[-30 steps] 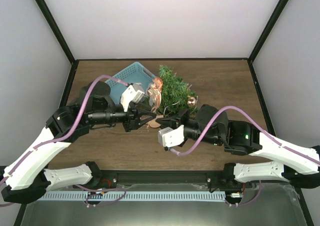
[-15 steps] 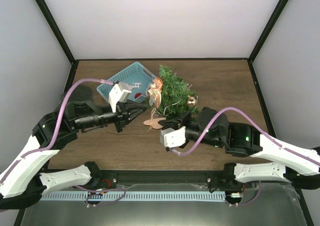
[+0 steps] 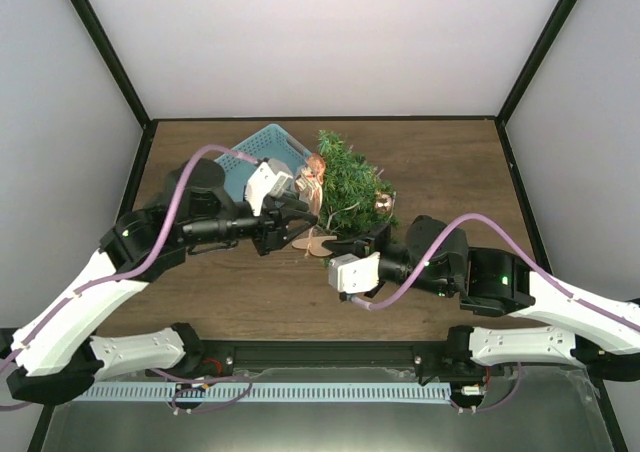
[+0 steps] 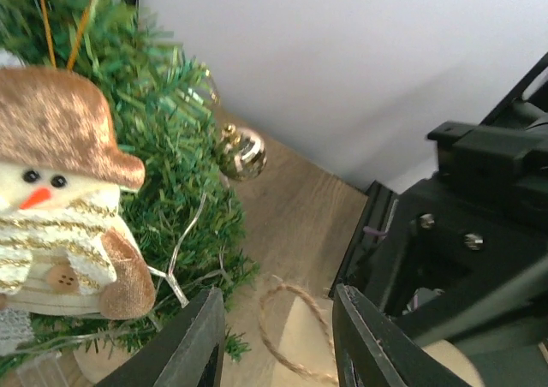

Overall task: Decorate the small christmas tree
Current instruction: Adjust the decoration item at the center of the board.

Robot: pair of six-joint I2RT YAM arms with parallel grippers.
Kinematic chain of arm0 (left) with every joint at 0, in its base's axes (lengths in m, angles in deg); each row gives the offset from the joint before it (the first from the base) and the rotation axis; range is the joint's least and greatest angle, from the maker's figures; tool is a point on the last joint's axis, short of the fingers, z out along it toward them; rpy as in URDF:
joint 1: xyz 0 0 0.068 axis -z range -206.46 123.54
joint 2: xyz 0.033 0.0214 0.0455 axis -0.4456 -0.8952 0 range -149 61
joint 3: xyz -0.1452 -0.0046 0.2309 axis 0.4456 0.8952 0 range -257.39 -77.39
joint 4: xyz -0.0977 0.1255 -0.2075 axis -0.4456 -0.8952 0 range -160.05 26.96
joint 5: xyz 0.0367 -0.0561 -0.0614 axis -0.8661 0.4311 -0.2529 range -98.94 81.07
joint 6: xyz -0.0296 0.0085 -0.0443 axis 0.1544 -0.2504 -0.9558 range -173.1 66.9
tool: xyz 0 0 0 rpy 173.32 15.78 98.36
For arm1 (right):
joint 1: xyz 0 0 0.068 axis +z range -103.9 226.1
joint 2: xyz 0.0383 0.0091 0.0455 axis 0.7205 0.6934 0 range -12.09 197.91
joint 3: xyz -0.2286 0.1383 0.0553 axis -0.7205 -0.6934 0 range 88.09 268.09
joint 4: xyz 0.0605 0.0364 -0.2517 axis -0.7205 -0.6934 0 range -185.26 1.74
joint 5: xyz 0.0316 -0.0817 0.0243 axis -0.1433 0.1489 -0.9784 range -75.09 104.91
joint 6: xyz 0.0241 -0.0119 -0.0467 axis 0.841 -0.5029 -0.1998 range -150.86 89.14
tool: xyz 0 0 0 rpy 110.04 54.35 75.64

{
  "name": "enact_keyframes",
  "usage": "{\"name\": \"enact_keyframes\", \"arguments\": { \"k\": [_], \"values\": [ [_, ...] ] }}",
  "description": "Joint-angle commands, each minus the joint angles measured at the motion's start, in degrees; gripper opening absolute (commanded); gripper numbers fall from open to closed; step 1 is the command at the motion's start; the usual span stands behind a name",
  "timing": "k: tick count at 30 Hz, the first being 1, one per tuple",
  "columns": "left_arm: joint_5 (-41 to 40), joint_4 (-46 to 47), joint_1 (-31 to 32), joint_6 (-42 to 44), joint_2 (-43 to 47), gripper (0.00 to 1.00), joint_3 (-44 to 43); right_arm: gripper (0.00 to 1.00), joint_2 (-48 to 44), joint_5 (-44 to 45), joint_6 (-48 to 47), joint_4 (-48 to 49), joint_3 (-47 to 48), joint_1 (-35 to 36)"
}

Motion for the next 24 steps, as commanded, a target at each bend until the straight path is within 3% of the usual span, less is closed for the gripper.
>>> {"name": "enact_keyframes", "arguments": {
  "k": [1,8,24],
  "values": [
    [0.25,-1.62,-0.07,-0.71,-1.09,0.36,-1.49,0.01,0.36,0.26,0.01,0.36,1.00,0.37],
    [0.56,-2.52,-0.11,0.37,-2.17,0.33,-1.72,0.01,0.60,0.87,0.21,-0.05,1.11,0.34],
    [0.83,-6.73,-0.06,2.39,-2.27,0.42,-3.36,0.01,2.55,1.46,0.76,-0.16,2.69,0.41]
  ]
}}
